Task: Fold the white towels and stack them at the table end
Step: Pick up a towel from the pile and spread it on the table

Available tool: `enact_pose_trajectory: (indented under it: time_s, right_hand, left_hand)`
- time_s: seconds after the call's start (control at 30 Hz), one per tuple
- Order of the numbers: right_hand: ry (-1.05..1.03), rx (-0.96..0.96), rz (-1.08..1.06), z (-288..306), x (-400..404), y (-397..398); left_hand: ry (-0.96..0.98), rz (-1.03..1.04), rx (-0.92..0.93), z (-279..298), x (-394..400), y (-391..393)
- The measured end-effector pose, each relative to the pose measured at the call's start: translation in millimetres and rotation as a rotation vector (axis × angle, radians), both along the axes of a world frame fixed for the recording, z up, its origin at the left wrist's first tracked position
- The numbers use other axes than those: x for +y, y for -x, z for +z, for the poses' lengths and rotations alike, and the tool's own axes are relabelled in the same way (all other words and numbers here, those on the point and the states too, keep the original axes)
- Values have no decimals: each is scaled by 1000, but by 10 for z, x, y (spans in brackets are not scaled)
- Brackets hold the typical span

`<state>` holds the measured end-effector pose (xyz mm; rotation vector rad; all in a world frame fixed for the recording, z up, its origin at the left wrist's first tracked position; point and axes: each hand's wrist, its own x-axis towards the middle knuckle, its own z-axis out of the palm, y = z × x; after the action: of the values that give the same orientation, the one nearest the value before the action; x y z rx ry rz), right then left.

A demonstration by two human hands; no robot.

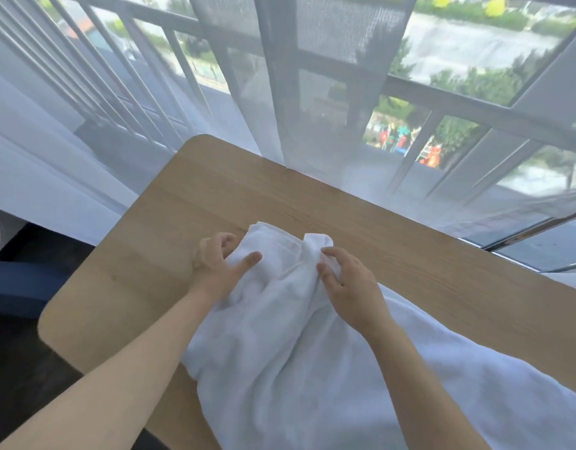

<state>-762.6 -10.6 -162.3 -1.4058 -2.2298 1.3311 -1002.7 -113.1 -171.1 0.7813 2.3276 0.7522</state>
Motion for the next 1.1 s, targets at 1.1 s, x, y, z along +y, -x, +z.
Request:
enact_pose_trajectory:
  time_s: [1.1]
  right_hand:
    - [-360,-523,-42,-181,74,1234]
  left_hand:
    - [-51,-21,-105,-141,-1973,580]
